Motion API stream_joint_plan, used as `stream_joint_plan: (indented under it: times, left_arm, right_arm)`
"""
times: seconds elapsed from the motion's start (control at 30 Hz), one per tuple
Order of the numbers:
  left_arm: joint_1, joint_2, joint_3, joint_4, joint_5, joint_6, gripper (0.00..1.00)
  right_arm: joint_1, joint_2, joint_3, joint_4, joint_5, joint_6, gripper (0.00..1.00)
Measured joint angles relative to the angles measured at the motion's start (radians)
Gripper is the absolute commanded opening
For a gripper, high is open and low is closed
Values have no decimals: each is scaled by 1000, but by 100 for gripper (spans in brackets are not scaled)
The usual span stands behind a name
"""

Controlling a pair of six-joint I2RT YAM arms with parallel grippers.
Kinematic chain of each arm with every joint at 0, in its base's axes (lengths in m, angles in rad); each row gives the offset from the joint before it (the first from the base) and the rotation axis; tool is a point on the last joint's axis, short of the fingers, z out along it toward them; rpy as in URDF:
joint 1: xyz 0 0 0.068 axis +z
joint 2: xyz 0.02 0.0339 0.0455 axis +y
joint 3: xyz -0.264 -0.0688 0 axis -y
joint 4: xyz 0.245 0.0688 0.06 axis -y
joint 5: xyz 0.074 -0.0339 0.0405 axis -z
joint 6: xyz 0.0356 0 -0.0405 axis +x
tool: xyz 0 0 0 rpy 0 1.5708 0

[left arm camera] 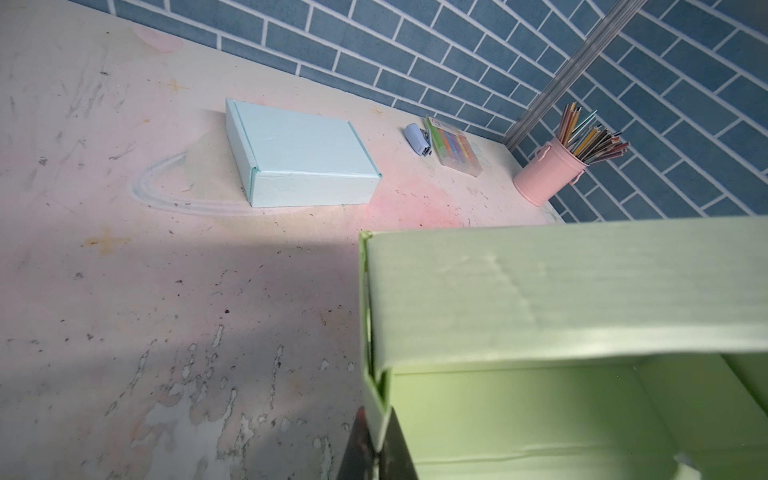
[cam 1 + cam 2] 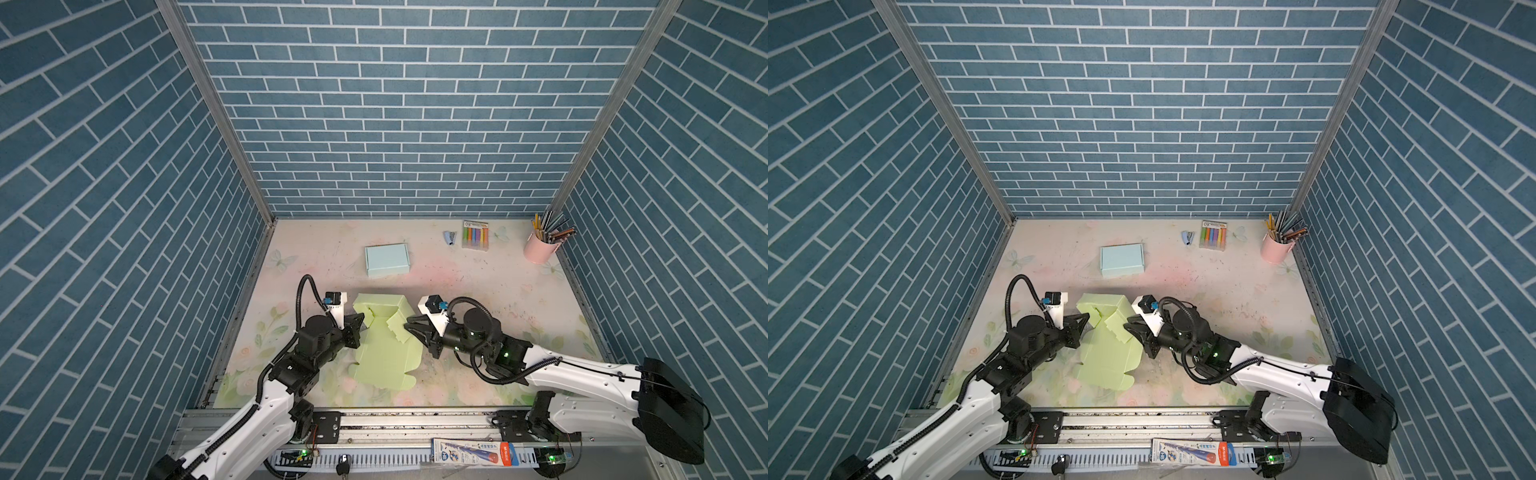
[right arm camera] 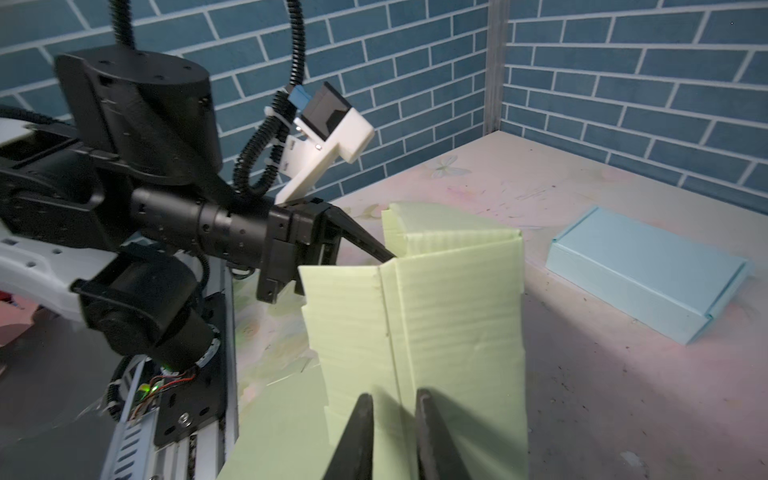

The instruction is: Fold the paper box

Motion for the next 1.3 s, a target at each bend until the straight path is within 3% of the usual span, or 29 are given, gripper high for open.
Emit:
stream_joint_plan:
  times: [0.33, 1.3]
  left_arm:
    - [-1, 13, -11, 2, -51, -27, 0]
    - [-124, 73, -12, 16, -198, -63, 0]
  right_arm:
    - [54, 95, 70, -43, 274, -18, 29]
    - [165, 354, 314, -233, 814, -77, 28]
